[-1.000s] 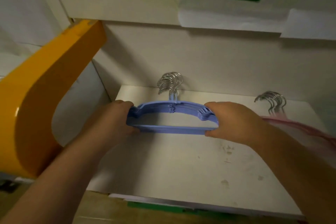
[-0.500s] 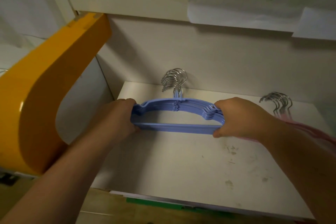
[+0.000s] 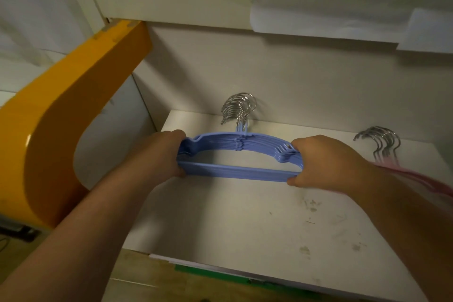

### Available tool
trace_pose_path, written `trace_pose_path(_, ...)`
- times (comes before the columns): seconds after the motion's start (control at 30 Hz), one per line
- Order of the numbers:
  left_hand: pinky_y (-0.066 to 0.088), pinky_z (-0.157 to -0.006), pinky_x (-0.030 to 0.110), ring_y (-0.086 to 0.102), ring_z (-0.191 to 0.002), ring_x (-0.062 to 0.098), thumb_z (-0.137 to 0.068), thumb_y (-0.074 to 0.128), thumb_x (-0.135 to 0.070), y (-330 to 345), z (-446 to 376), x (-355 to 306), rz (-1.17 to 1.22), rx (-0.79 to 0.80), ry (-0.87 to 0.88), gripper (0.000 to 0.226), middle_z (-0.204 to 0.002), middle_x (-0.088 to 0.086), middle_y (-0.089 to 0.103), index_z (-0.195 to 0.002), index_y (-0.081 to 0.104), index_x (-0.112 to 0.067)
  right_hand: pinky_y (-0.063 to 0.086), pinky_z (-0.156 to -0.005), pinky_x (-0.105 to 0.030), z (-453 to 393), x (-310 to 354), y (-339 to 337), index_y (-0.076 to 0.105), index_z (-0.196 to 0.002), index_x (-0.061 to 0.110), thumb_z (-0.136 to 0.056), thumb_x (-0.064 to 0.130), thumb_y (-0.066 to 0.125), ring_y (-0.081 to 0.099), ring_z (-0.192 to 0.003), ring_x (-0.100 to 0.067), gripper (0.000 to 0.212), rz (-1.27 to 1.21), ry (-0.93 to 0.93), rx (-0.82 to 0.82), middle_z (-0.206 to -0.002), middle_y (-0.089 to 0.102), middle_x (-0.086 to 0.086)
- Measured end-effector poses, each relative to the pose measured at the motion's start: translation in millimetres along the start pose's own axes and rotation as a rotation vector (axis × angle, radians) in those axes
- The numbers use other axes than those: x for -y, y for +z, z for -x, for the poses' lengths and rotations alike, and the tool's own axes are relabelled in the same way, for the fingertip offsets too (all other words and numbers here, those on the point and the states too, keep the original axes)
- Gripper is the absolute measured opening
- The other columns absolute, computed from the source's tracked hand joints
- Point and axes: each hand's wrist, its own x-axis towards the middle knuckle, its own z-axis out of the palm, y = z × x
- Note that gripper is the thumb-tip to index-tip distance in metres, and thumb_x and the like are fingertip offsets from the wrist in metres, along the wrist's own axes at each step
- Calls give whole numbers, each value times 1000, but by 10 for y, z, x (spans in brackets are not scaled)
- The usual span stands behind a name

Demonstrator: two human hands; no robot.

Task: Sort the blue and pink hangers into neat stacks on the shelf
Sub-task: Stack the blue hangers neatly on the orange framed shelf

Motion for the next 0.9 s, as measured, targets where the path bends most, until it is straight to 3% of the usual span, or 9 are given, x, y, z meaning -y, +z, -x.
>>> trace_pose_path(0.1,50,-83,35,59,-96,18,-63,87,-34,-13,29,-10,88,59,-23,63,-114,-1,63,-115,51,-35,43,-58,-26,-27,-26,-11,54,-94,29,-60,59,73,54,-70,-9,49,-9,-15,54,-81,56,10)
trace_pose_path(0.2,41,-99,32,49,-124,21,-65,85,-47,-187,117,-66,113,193,-78,102,-145,-1,44,-147,28,-30,46,-67,-26,-59,-92,-83,59,-105,33,-49,81,70,57,-78,-2,74,-263,-19,153,-89,61,18)
trace_pose_path(0.27,38,-103,33,42,-132,24,-77,73,-50,-360,150,-146,189,222,-172,95,-153,-1,34,-152,17,-33,46,-81,-24,-81,-164,-175,56,-121,34,-60,80,63,59,-94,0,76,-444,17,183,-105,61,22)
trace_pose_path(0.3,39,-102,34,43,-132,25,-83,66,-47,-417,135,-184,201,207,-222,84,-153,1,34,-151,19,-33,46,-84,-24,-94,-203,-204,57,-119,36,-68,72,64,59,-99,-4,62,-438,24,197,-107,61,21)
trace_pose_path(0.37,43,-97,34,51,-124,27,-89,58,-37,-427,63,-220,75,165,-326,64,-144,8,46,-146,34,-21,47,-72,-25,-143,-256,-223,55,-87,36,-77,50,64,60,-86,-12,19,-256,-29,224,-87,62,18)
trace_pose_path(0.43,53,-84,36,64,-100,30,-90,59,-24,-354,-13,-219,17,185,-413,41,-116,16,64,-126,55,-5,47,-64,-34,-209,-245,-179,53,-72,27,-77,37,61,59,-73,-19,14,-64,-79,220,-72,61,5)
trace_pose_path(0.53,60,-73,39,71,-78,31,-90,59,-11,-225,-85,-189,96,227,-520,18,-86,19,70,-101,63,3,41,-55,-33,-320,-166,-124,54,-64,18,-79,32,61,56,-63,-22,22,45,-56,205,-63,57,-1)
trace_pose_path(0.63,60,-76,40,72,-81,29,-90,59,-10,-207,-152,-185,69,141,-533,14,-86,16,70,-98,64,0,32,-48,-27,-363,-83,-106,49,-58,17,-84,27,60,47,-56,-20,30,116,-28,197,-59,50,-1)
trace_pose_path(0.9,57,-85,43,72,-84,33,-92,63,-16,-159,-245,-115,214,196,-639,26,-89,22,71,-104,61,7,24,-45,-26,-386,-7,-92,44,-60,16,-88,19,57,39,-52,-16,31,161,46,209,-60,43,-1)
